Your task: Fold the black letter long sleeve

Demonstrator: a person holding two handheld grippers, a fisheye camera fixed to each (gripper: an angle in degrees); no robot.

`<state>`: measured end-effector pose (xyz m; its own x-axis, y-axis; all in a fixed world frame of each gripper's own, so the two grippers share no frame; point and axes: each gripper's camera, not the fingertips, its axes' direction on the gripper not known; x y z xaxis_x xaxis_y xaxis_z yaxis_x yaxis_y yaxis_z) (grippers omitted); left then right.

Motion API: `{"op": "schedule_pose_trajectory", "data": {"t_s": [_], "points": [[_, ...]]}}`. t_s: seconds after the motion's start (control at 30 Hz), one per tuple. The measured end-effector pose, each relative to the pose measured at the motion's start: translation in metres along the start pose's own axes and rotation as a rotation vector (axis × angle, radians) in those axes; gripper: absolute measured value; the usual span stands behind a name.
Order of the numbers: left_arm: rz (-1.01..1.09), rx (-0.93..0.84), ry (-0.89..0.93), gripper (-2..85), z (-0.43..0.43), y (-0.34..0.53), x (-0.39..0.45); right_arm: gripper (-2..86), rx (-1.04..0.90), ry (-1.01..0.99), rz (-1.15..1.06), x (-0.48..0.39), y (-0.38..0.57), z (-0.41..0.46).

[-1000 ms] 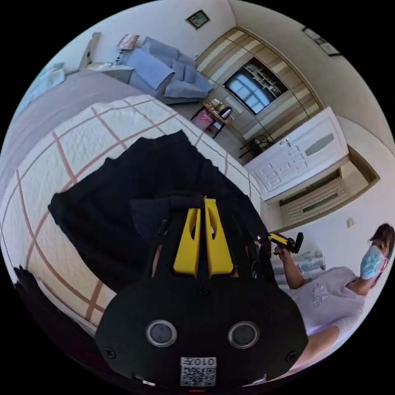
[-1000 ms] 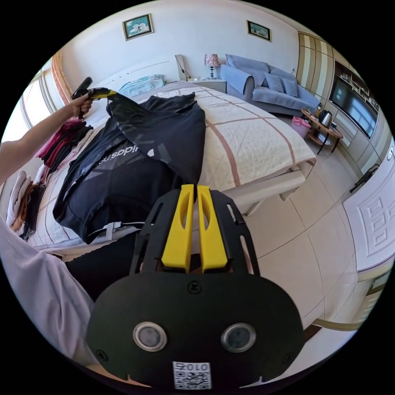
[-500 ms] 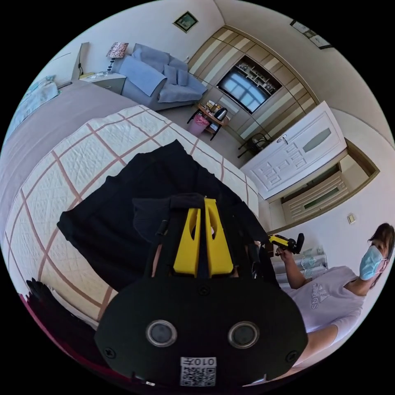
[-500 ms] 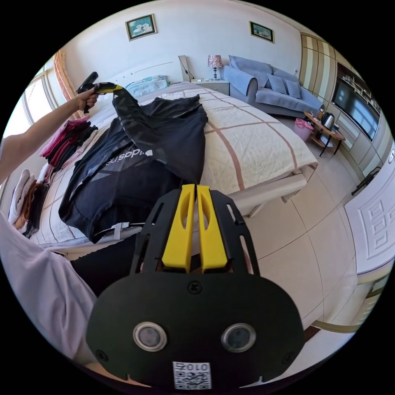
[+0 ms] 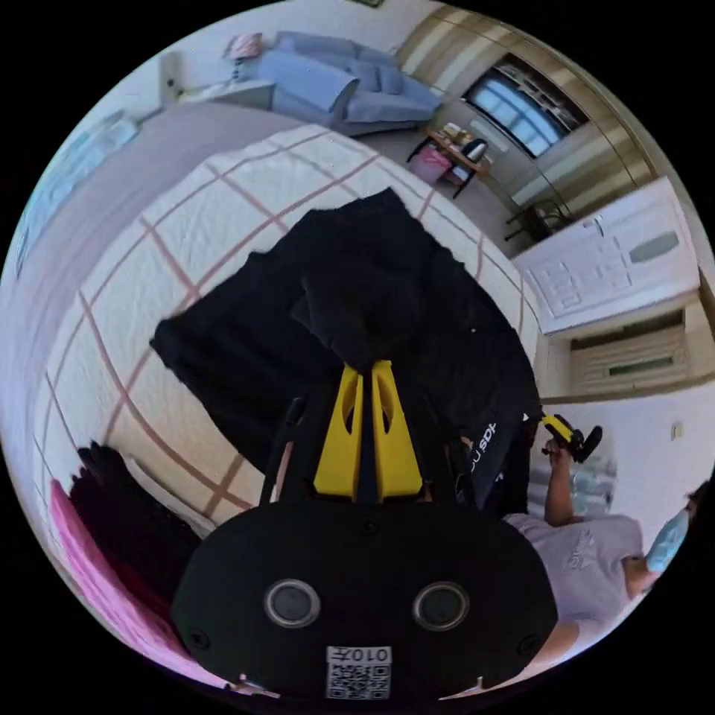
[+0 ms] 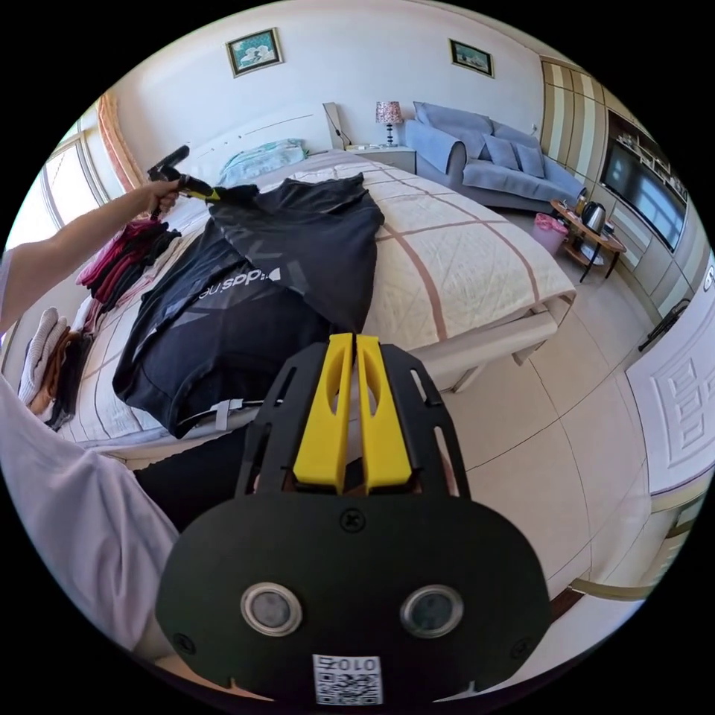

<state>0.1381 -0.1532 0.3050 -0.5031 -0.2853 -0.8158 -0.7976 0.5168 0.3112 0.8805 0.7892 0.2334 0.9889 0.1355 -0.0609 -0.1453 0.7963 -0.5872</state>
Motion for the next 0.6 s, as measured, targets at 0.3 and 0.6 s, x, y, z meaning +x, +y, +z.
{"op": "schedule_pose_trajectory", "data": {"t_s": [0.3, 0.6], "points": [[-0.215, 0.137, 0.259, 2.9, 0.055, 0.085, -0.076, 2.7, -0.026, 0.017, 0.002, -0.001, 0.0, 0.004], [-0.115, 0.102, -0.201, 6.5, 0.006, 0.087, -0.037, 2.6, -0.062, 0.039, -0.039, -0.013, 0.001, 0.013]]}}
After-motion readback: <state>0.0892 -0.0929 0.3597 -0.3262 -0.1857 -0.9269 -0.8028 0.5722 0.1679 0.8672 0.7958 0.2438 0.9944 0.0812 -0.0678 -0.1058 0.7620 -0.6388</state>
